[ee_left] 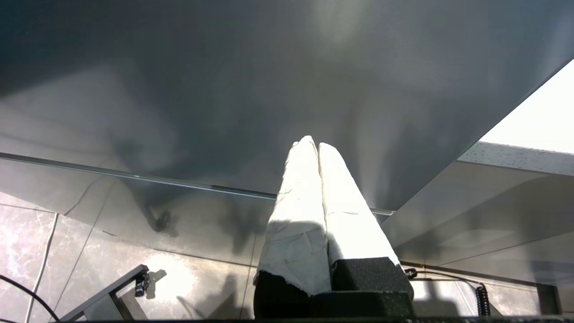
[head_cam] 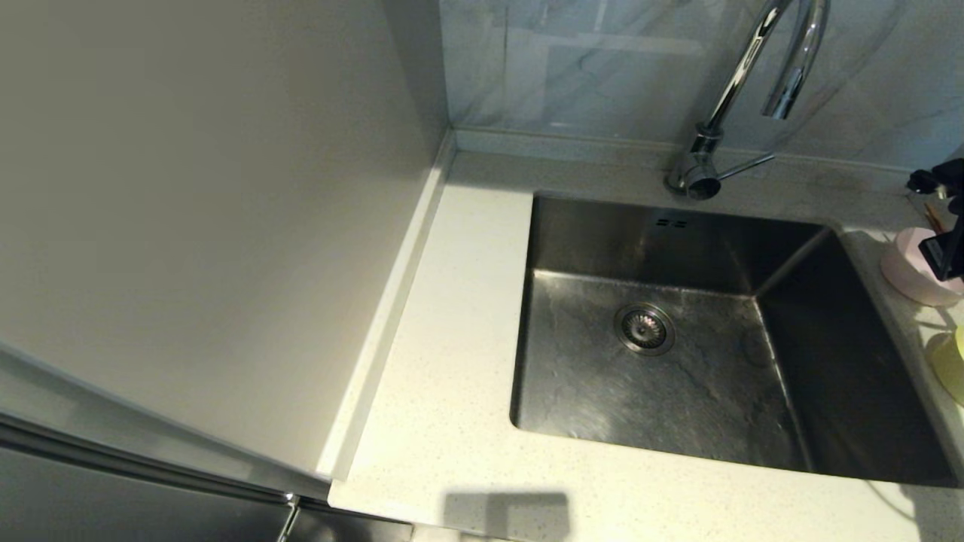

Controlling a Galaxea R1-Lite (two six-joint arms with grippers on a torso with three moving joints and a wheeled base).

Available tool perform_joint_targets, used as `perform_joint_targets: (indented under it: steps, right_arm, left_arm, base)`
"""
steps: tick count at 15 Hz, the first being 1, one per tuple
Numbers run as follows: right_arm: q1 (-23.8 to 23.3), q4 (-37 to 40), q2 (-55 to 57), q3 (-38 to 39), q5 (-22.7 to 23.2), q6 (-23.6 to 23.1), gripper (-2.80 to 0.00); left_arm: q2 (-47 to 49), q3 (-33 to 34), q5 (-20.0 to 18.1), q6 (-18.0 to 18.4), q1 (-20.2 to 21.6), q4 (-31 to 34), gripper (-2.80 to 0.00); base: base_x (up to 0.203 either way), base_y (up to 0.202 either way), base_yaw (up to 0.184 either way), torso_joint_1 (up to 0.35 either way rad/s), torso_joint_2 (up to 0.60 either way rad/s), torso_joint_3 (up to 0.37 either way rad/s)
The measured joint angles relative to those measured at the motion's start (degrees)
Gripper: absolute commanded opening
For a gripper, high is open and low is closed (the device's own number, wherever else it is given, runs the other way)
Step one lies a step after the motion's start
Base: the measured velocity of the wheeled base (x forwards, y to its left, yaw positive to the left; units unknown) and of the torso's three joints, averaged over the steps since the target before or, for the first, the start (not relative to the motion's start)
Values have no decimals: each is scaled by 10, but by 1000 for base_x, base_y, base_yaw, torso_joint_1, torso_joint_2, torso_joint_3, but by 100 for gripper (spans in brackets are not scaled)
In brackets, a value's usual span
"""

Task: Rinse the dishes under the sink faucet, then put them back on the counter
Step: Place the chopsticks on the bowl

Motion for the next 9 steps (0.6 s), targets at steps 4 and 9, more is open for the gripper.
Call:
perform_joint_targets:
  steps: [4, 9]
  right_arm:
    - [0, 0, 0, -1, 0, -5, 0]
    - [0, 0, -2, -2, 1, -5, 0]
  left_arm:
    - [0, 0, 0, 0, 0, 0, -280]
    - [0, 0, 0, 0, 0, 0, -280]
  base:
    - [0, 0, 0, 0, 0, 0]
    - [0, 0, 0, 0, 0, 0]
